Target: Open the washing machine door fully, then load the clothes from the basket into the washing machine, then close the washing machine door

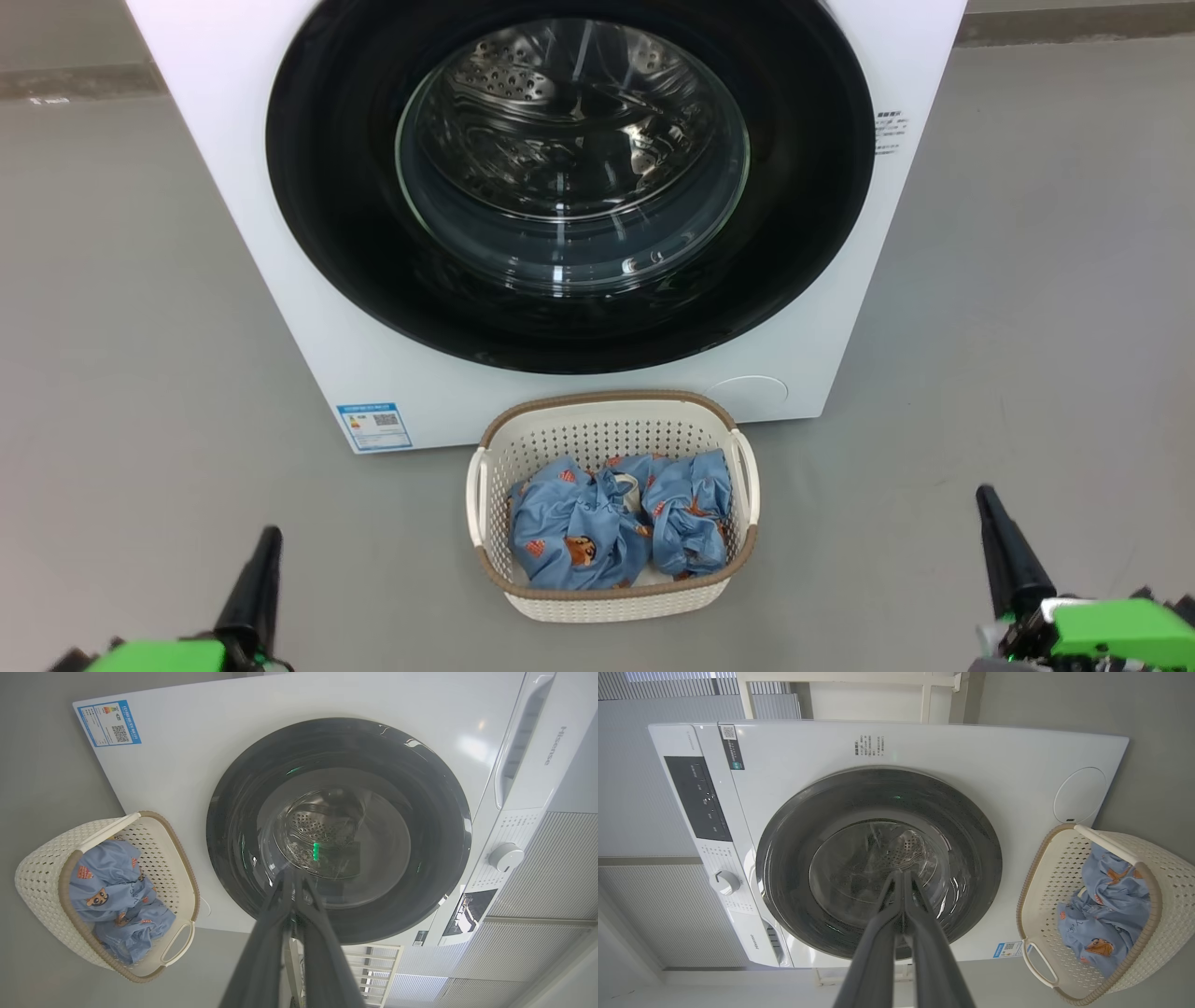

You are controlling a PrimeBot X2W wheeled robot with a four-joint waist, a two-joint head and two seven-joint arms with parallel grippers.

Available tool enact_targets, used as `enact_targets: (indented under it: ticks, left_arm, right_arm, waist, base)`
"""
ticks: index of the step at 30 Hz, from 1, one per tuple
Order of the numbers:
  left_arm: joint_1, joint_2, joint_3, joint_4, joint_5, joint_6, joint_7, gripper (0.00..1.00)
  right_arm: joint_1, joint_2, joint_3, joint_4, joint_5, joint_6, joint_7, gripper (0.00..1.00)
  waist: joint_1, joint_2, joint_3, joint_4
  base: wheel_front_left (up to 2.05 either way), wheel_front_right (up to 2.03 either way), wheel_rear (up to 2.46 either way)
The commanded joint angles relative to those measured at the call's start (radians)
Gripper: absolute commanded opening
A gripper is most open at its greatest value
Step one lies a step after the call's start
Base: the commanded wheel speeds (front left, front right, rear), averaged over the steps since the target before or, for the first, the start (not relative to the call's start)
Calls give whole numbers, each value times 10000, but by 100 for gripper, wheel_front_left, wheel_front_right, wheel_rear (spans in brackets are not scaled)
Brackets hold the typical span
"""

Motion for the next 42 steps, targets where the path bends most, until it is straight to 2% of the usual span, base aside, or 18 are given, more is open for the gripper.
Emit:
enact_targets:
  ticks: [1, 7, 11, 17, 30, 42]
  left_arm:
    - [35, -19, -15, 69, -8, 0, -4, 100]
    - [202, -97, -64, 217, 60, 1, -79, 100]
    - [216, -56, -123, 133, 212, 0, -202, 100]
    - [234, 39, -198, 10, 613, -1, -387, 100]
    - [249, 169, -357, -265, 2205, -5, -770, 100]
    - [267, 255, -530, -451, 4152, -8, -1153, 100]
  right_arm:
    - [30, 8, 2, 82, 0, 2, -6, 100]
    - [162, 57, 43, 305, -33, 2, -73, 100]
    - [168, 31, 113, 292, -189, 3, -200, 100]
    - [140, -44, 221, 254, -646, 4, -385, 100]
    - [6, -188, 475, 237, -2350, 5, -766, 100]
    - [-84, -305, 771, 317, -4013, 7, -1130, 100]
  waist:
    - [0, 0, -1, 0]
    - [3, 0, 5, 4]
    - [22, 0, -22, 21]
    - [1, 0, -5, 37]
    - [0, 0, -19, 92]
    - [0, 0, -21, 128]
  base:
    - [0, 0, 0]
    - [0, 0, 0]
    - [0, 0, 0]
    - [0, 0, 0]
    - [0, 0, 0]
    - [0, 0, 0]
